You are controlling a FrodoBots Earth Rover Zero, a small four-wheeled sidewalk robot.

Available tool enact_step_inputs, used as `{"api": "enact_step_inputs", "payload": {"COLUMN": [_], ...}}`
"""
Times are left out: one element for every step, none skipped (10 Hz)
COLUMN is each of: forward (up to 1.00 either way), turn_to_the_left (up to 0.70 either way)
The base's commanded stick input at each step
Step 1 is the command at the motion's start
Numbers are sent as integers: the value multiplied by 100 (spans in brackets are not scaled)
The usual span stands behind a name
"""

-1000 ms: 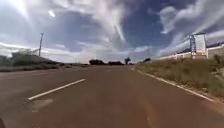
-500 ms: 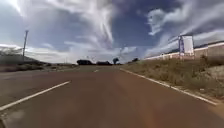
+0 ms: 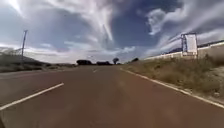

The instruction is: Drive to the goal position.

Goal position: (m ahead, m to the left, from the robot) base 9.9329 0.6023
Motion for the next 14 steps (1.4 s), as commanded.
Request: {"api": "enact_step_inputs", "payload": {"forward": [85, 85, 85, 85, 85, 85, 85, 85, 85, 85, 85, 85, 85, 85], "turn_to_the_left": [0, 0, 0, 0, 0, 0, 0, 0, 0, 0, 0, 0, 0, 0]}}
